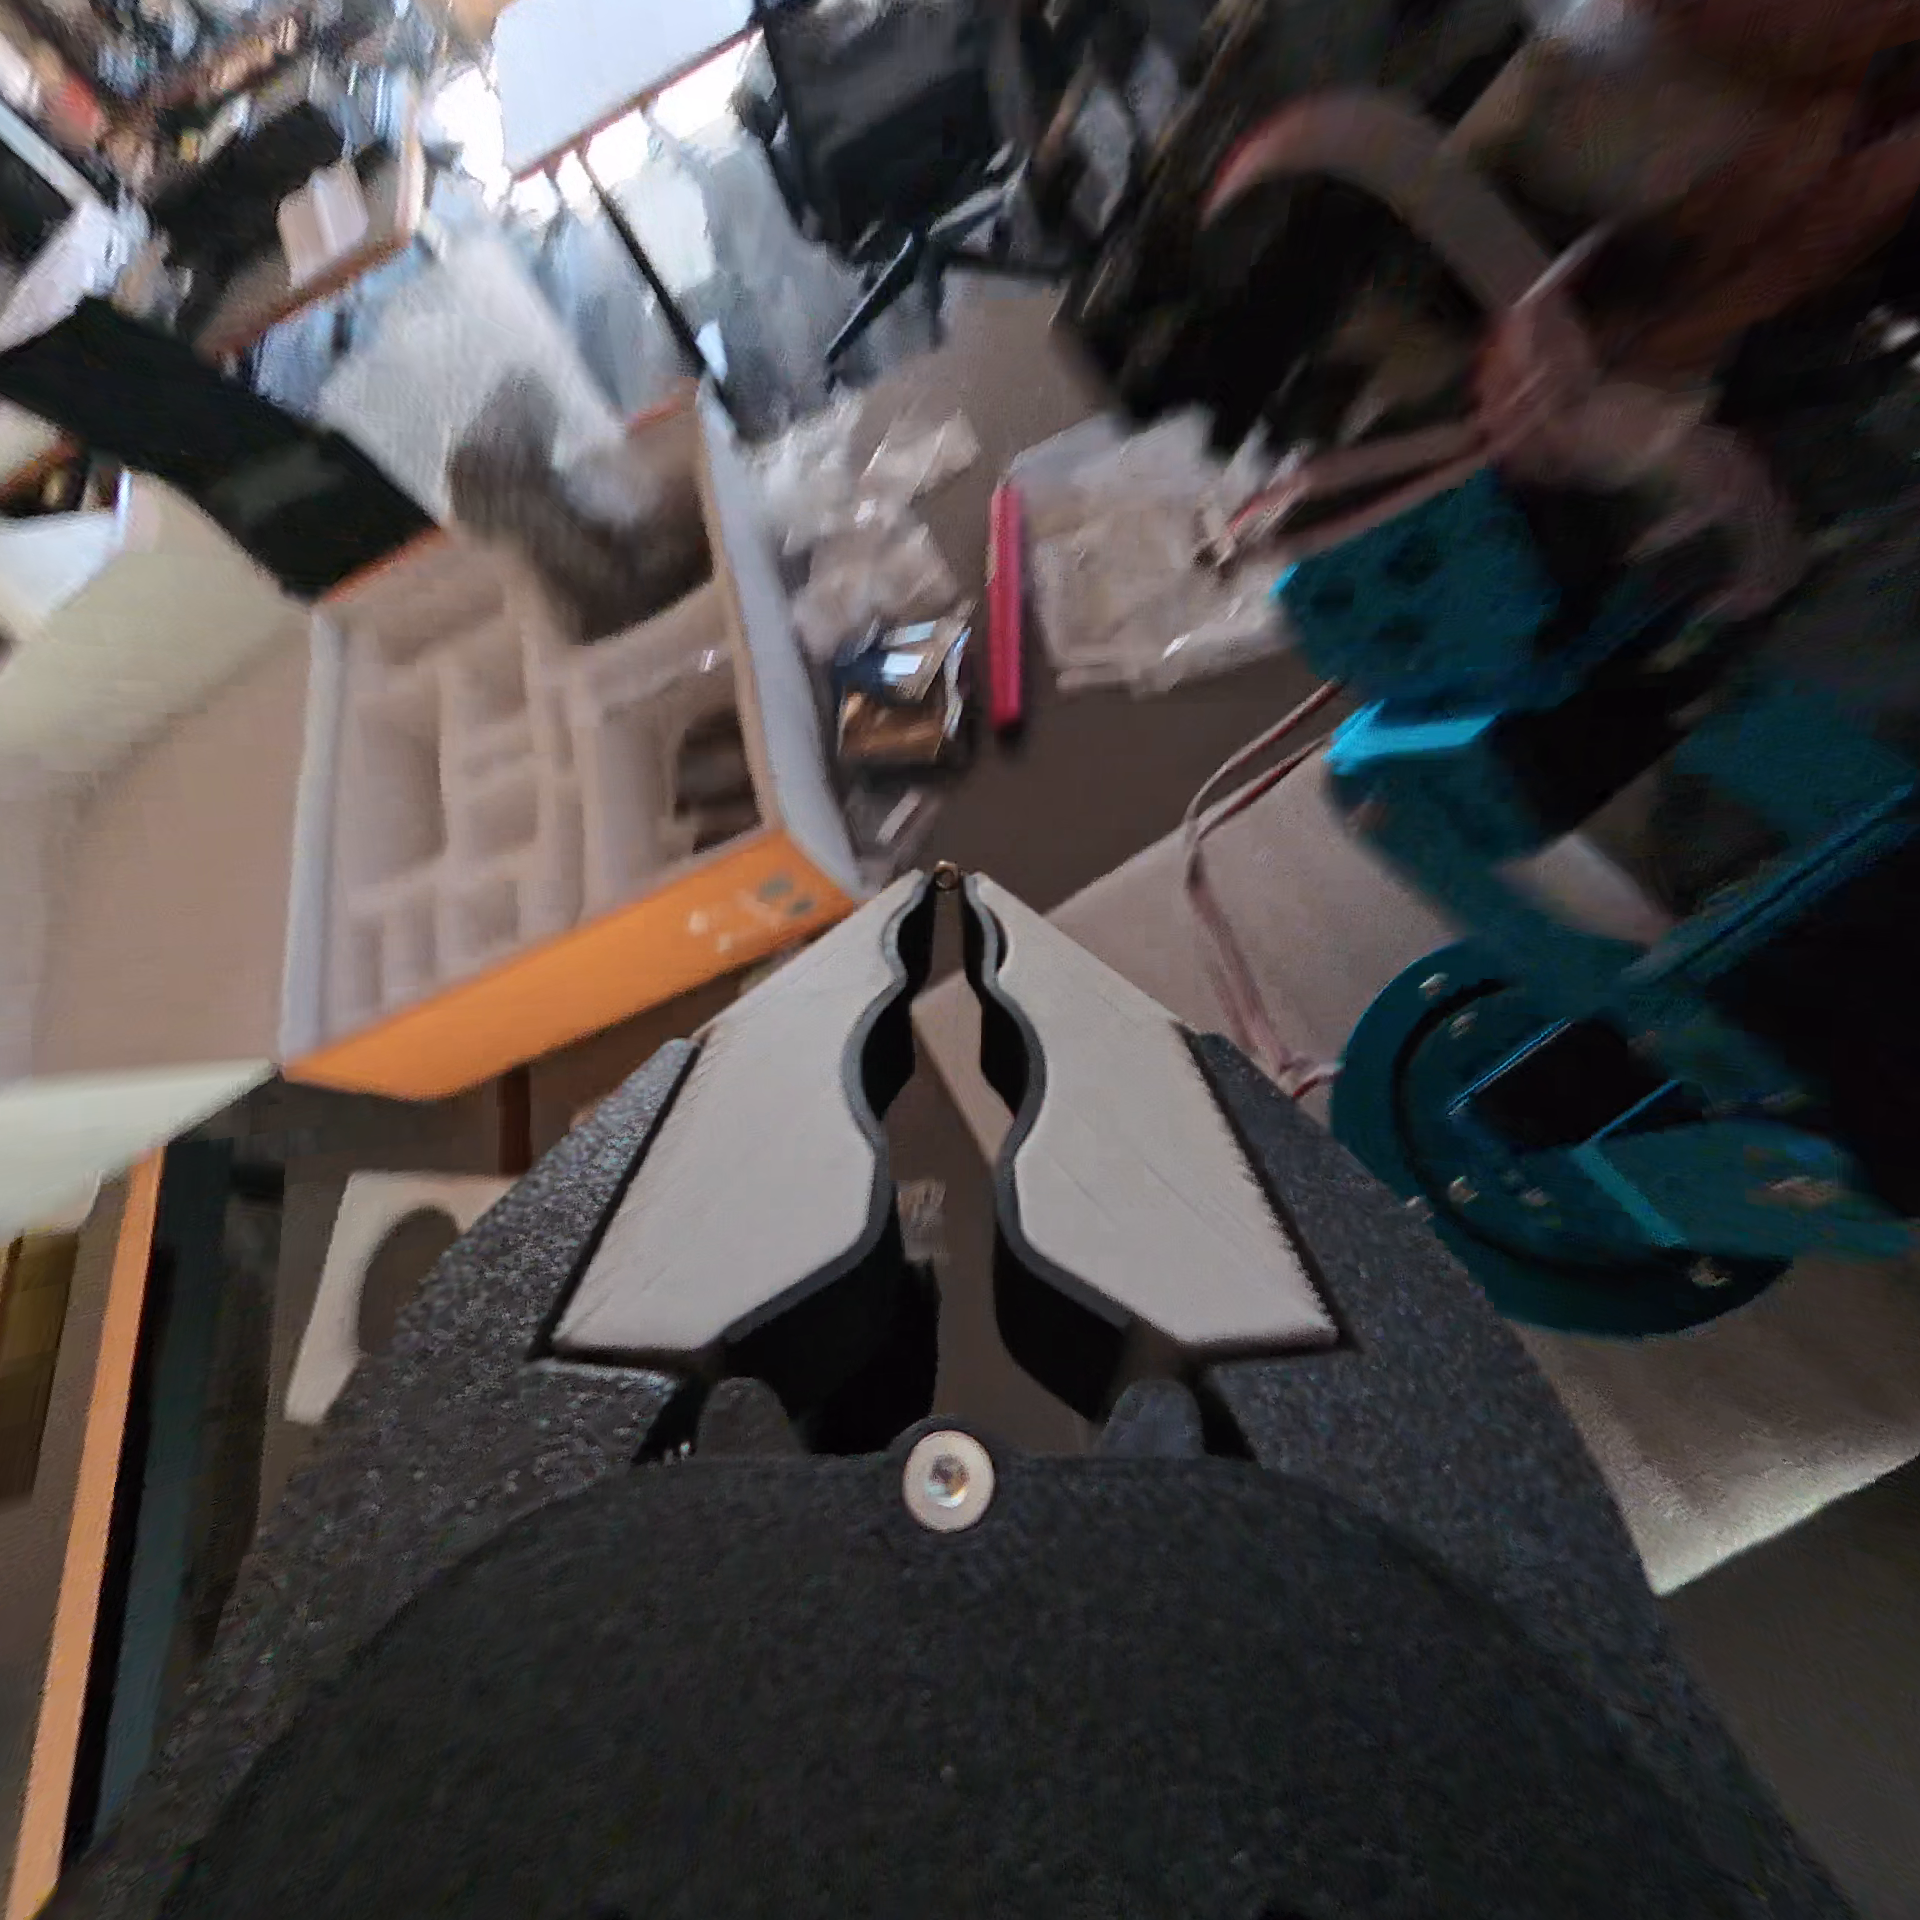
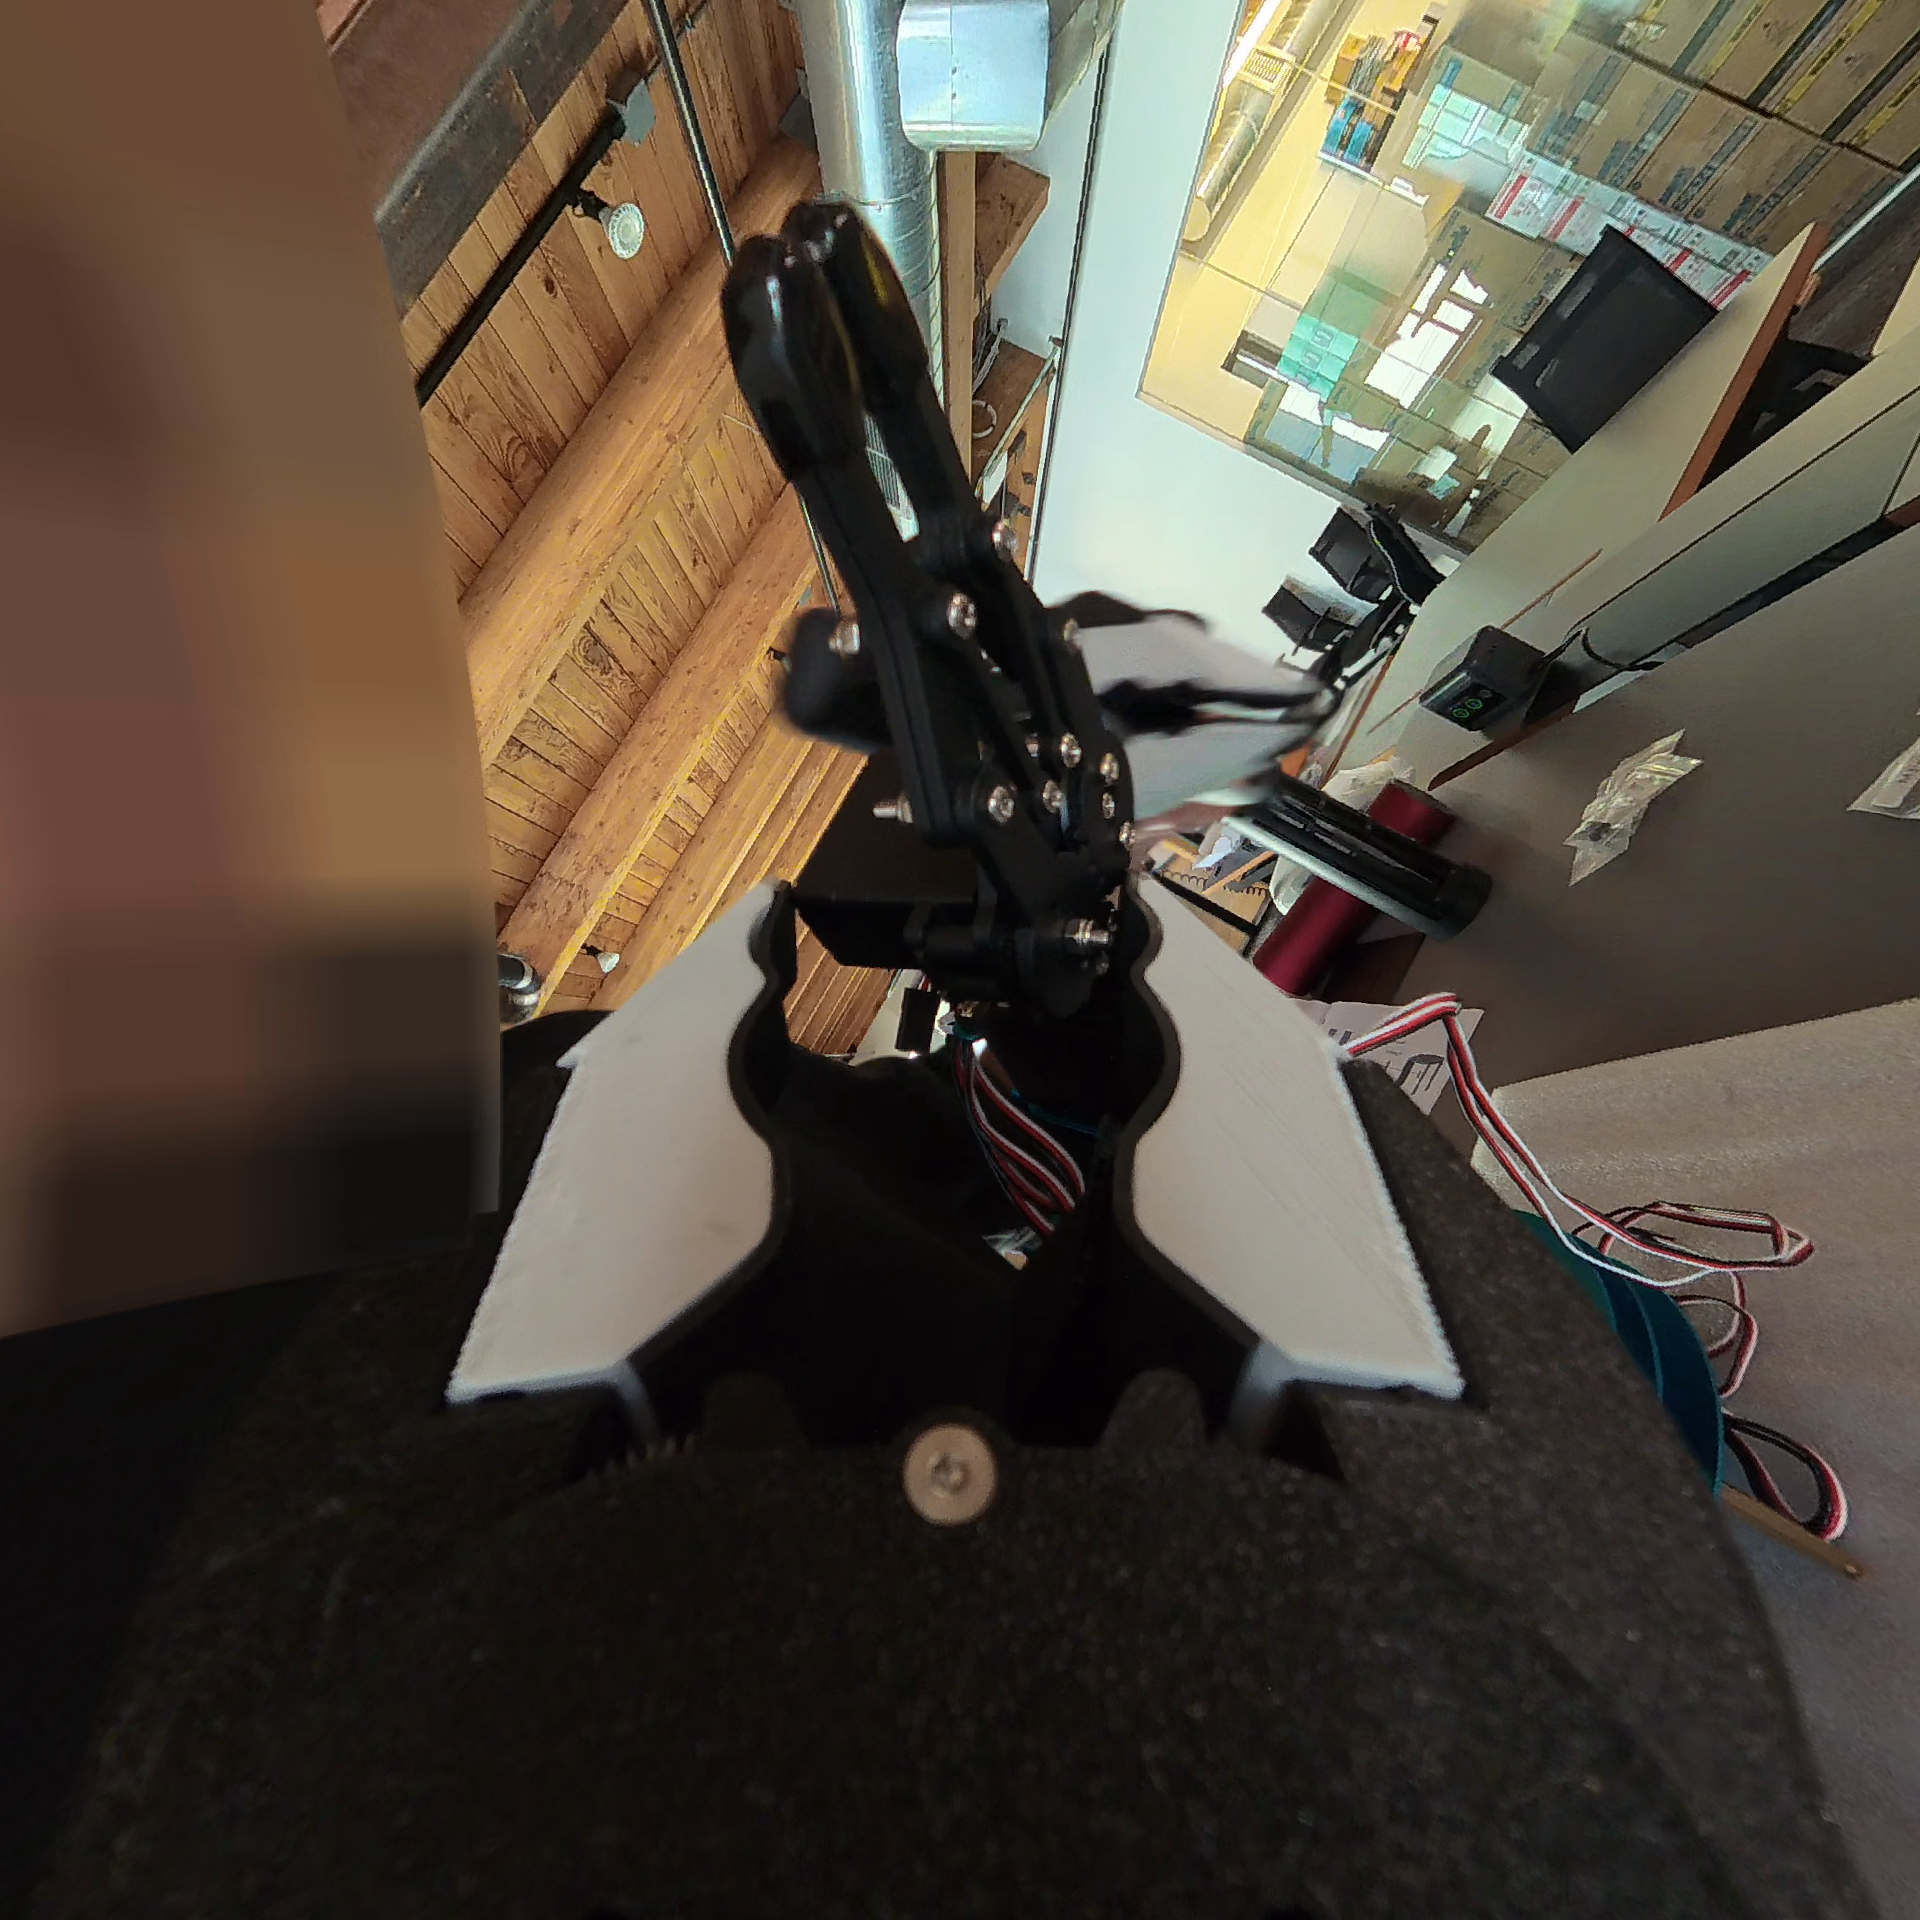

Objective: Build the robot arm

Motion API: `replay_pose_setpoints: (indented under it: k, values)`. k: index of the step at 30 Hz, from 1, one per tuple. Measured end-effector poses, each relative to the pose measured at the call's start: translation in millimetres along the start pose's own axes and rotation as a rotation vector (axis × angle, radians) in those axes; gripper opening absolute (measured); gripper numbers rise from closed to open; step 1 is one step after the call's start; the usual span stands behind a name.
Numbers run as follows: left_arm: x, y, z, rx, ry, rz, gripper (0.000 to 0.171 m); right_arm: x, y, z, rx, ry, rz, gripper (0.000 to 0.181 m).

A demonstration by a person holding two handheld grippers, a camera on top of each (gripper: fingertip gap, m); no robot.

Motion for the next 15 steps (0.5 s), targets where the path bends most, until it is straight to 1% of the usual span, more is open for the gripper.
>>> replay_pose_setpoints:
  k: [3,5,7,9,15]
  values:
    - [-14.5,-2.2,-44.3,-0.091,0.052,0.073,0.004,0.6,-0.2,0.6,0.005,0.000,-0.006,0.065]
    - [-22.3,0.4,-61.1,-0.119,0.058,0.125,0.004,0.5,-0.5,0.8,0.005,0.000,-0.011,0.065]
    - [-27.2,4.7,-69.1,-0.122,0.064,0.150,0.004,0.2,-0.7,0.8,0.005,0.003,-0.018,0.065]
    - [-30.1,9.4,-71.1,-0.113,0.061,0.156,0.005,-0.1,-0.3,0.7,0.004,0.008,-0.025,0.066]
    - [-36.6,13.9,-78.5,-0.145,-0.015,0.184,0.004,1.2,1.1,1.6,0.014,0.002,-0.029,0.066]
Point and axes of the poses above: each gripper's, where its closed fingertips meet, y out along the fingers, z out of its underside, x = y × z across the jaws, the point moved 6 cm from there along -y, back along the fingers, and after that the axes turned 5 degrees about y, right-handed, at the moved point
